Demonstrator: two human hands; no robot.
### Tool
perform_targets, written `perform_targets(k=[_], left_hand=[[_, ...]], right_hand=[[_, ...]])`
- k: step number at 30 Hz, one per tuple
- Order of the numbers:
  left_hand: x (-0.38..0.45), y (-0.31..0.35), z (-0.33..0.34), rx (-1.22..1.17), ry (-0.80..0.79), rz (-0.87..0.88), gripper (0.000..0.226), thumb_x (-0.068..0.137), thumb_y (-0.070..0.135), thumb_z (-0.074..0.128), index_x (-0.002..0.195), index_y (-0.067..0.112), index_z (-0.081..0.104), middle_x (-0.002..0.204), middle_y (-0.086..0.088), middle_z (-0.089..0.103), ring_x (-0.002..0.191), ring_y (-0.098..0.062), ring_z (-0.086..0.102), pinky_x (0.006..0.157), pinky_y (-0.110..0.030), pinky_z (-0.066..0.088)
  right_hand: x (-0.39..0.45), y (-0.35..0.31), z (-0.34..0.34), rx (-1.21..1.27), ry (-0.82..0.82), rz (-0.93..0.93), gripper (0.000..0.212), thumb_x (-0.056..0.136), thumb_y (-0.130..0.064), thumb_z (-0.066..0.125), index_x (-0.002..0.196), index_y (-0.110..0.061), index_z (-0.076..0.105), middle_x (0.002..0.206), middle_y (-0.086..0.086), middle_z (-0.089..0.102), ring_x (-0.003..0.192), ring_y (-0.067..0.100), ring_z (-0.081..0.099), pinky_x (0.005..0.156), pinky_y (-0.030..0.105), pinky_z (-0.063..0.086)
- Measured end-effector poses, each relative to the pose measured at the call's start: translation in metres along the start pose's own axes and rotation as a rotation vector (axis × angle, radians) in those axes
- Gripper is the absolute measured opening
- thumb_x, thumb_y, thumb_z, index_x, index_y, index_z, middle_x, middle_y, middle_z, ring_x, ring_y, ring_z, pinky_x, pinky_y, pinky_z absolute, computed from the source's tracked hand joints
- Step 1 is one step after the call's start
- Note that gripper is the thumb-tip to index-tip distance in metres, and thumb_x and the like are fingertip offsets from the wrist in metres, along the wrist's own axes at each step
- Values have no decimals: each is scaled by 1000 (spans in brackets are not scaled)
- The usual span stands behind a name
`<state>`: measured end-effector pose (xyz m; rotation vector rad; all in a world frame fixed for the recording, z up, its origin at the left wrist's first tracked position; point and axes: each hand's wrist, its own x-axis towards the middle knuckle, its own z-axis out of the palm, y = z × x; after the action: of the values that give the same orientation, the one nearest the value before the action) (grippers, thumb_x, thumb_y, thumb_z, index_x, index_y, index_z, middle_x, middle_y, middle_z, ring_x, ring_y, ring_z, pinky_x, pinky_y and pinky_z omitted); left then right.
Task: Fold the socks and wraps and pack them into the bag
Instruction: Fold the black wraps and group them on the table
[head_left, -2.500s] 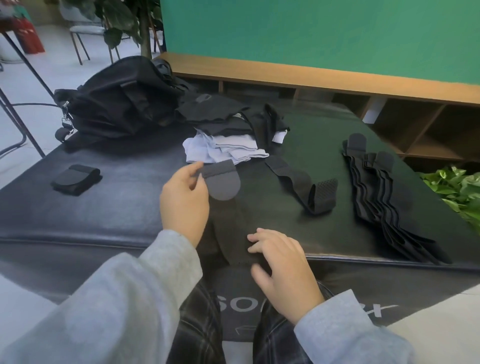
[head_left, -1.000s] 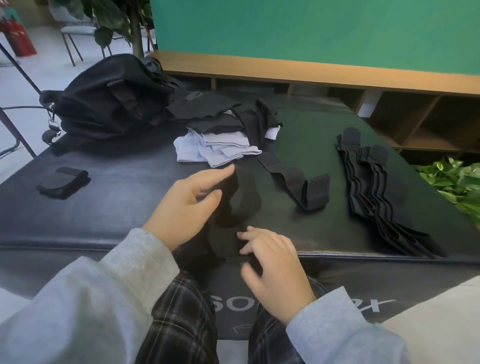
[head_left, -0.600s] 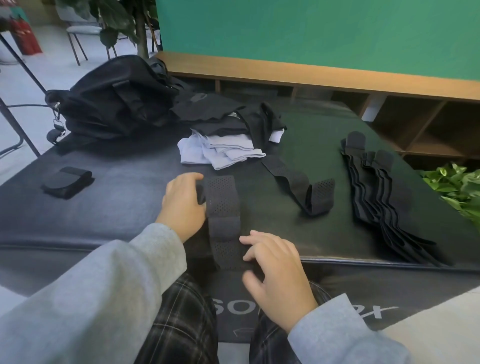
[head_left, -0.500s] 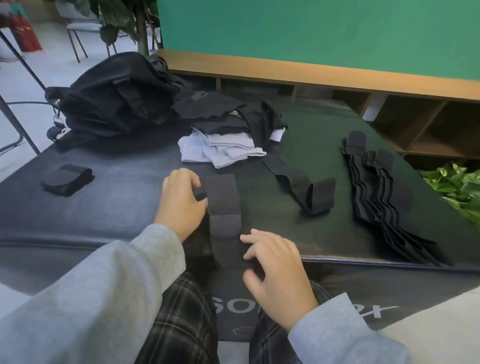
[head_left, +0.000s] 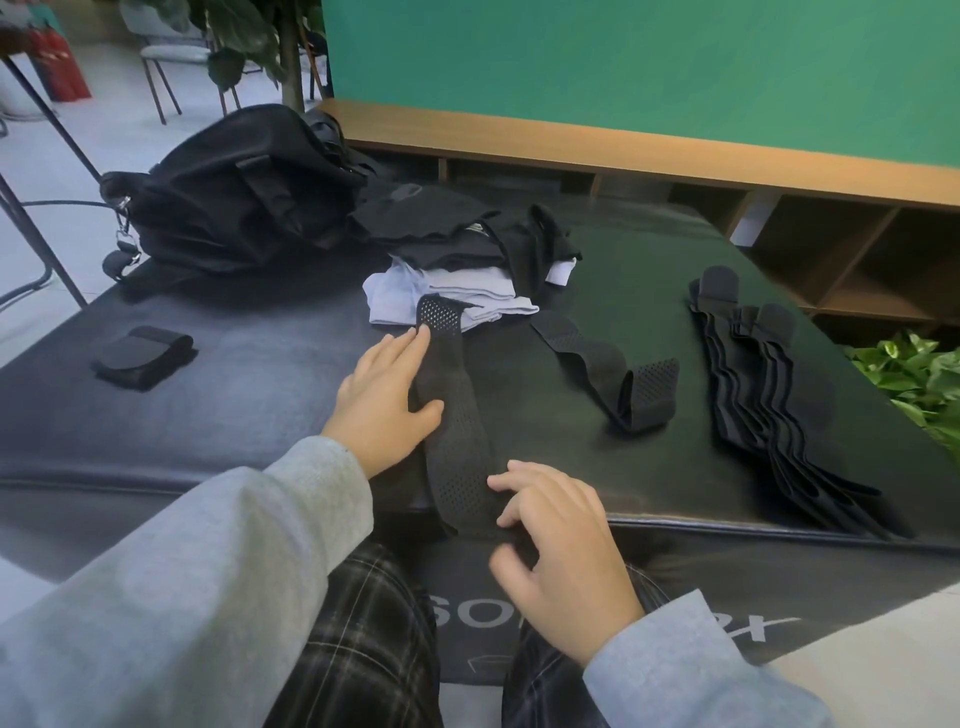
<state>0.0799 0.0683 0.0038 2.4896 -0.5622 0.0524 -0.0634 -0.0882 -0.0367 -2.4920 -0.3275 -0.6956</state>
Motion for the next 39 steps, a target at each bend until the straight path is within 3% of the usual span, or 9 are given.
perform_targets(k=[4,12,17,21,25,29,32,34,39], left_hand=[[-3,-3,7,33,79,12,65,89,32,58,146,20,28,155,3,12,141,-16,5,114,-36,16],[-36,-3,6,-272,230,165,26,90,38,52,111,30,63,116,21,54,124,-2,41,106,-22,28],[-70,2,15,-395,230,213,30,86,46,43,104,34,64,105,17,62,106,-8,58,93,-34,46],[-78,5,15,-438,235,158,25,82,54,41,104,50,52,103,22,61,101,2,57,88,-26,47],[-78,7,19,-382,187,58,41,78,54,50,117,51,34,95,16,61,99,2,55,84,-5,37],[-77,6,21,-333,207,65,48,85,30,59,117,52,30,95,16,56,95,-4,55,85,-20,41],[-75,6,21,-202,234,138,33,84,37,56,116,33,52,102,18,52,99,-8,52,88,-28,43],[-73,3,24,-83,253,194,43,79,46,50,112,20,59,103,8,54,96,-14,53,83,-25,41],[-73,2,27,-37,292,205,43,75,38,46,115,24,52,102,0,52,91,-19,52,80,-26,39]], right_hand=[[1,-1,-1,23,-4,-5,16,72,-19,51,85,-25,44,109,-13,63,119,3,48,99,14,24],[3,-1,-2,38,66,75,20,88,-30,48,102,-25,61,103,-24,55,109,-5,48,95,9,27],[15,-6,3,-21,204,194,18,86,-35,46,91,-24,59,82,-26,45,81,-6,41,68,11,29],[22,-11,9,15,238,249,18,84,-38,46,87,-25,58,74,-30,43,79,-3,41,72,11,31],[27,-14,14,53,235,287,20,85,-38,51,101,-27,57,71,-32,47,84,2,47,78,12,30],[32,-18,16,-14,273,302,15,83,-31,56,98,-31,54,72,-27,51,80,5,51,73,21,33],[35,-18,17,-107,235,269,19,87,-35,46,94,-33,63,81,-21,63,83,8,55,70,25,36],[33,-17,17,-133,184,253,26,88,-39,42,98,-34,66,88,-21,64,88,7,52,73,24,35],[25,-13,15,-170,116,198,35,82,-41,46,111,-31,63,95,-19,60,95,4,46,80,23,34]])
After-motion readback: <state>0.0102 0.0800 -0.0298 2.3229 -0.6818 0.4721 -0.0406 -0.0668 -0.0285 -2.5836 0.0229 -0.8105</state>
